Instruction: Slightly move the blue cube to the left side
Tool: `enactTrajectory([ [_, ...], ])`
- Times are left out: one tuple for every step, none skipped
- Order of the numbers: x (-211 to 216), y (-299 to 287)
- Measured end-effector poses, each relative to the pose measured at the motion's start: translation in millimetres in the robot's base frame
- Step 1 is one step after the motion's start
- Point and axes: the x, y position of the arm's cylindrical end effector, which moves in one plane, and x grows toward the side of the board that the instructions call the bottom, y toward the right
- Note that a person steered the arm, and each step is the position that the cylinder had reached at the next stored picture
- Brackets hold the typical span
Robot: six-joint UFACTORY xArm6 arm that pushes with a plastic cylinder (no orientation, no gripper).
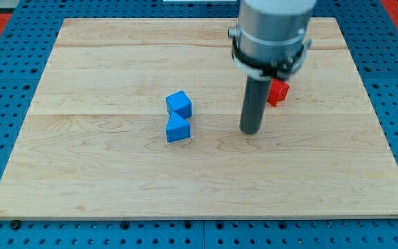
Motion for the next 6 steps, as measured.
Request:
enactTrajectory([
  [-41.7, -38.0],
  [-41.7, -85.8],
  [-38.5, -95.9],
  [-38.5, -119.9],
  [-38.5, -136.0],
  [-38.5, -139.5],
])
